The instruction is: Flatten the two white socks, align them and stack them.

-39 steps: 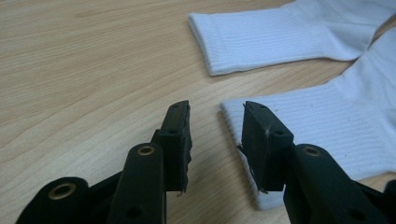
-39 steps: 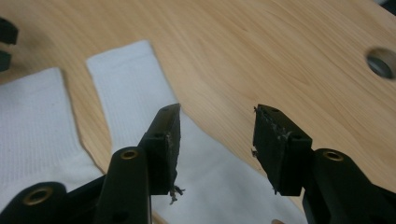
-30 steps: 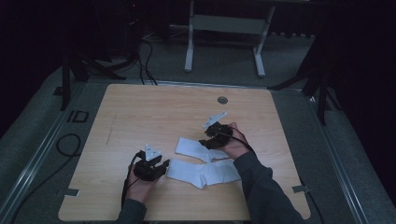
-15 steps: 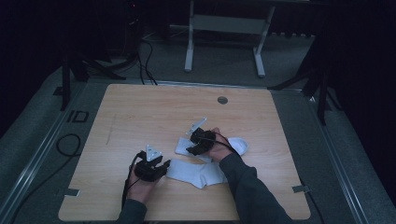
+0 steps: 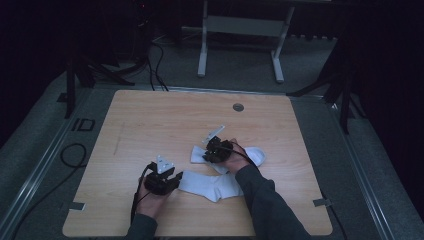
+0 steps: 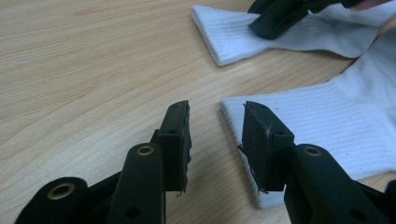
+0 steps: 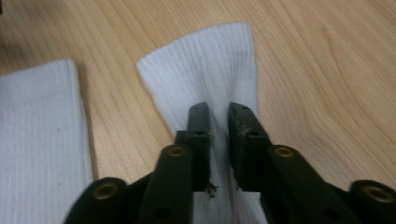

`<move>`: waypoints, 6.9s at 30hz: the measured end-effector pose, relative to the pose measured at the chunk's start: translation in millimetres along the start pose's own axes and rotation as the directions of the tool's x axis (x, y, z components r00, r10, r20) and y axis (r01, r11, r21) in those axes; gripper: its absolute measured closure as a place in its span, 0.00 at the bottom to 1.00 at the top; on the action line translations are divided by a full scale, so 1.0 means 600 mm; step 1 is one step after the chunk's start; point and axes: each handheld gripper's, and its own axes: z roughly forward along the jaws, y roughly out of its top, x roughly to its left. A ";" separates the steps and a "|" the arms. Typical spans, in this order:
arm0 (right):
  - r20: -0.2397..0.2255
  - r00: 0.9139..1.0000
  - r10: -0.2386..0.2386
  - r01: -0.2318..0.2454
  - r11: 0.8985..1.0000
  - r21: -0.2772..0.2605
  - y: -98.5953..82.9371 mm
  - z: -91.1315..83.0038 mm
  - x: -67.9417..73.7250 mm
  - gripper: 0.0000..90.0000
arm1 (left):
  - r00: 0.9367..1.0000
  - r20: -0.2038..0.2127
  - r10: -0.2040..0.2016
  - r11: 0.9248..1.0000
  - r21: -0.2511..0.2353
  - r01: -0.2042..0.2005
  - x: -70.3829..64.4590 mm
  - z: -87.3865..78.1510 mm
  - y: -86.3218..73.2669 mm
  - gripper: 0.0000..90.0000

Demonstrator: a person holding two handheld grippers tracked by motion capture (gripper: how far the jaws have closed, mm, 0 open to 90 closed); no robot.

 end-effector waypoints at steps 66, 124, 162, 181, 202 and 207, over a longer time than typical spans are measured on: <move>0.124 0.989 0.079 -0.038 0.952 -0.304 -0.038 -0.266 -0.030 0.93 | 0.996 0.034 0.081 0.996 0.035 -0.082 -0.025 0.011 -0.003 0.79; -0.100 0.993 0.057 -0.082 0.958 -0.275 -0.075 -0.158 0.130 0.92 | 0.998 0.048 0.039 0.999 0.026 -0.040 -0.018 0.005 -0.001 0.78; -0.115 0.988 0.102 -0.113 0.989 -0.094 -0.046 -0.033 0.152 0.91 | 0.999 0.040 0.004 1.000 -0.004 -0.004 -0.008 -0.012 0.001 0.79; -0.110 0.989 0.098 -0.109 0.990 -0.092 -0.048 -0.023 0.152 0.85 | 0.996 0.014 0.091 0.995 0.051 -0.091 -0.030 0.020 -0.003 0.84; 0.017 0.990 0.139 -0.133 0.972 -0.194 -0.115 -0.141 0.123 0.58 | 0.995 0.011 0.096 0.994 0.054 -0.096 -0.031 0.023 -0.003 0.86; 0.054 0.984 0.169 -0.155 0.968 -0.199 -0.136 -0.160 0.106 0.57 | 0.995 0.008 0.102 0.993 0.055 -0.102 -0.032 0.023 -0.004 0.86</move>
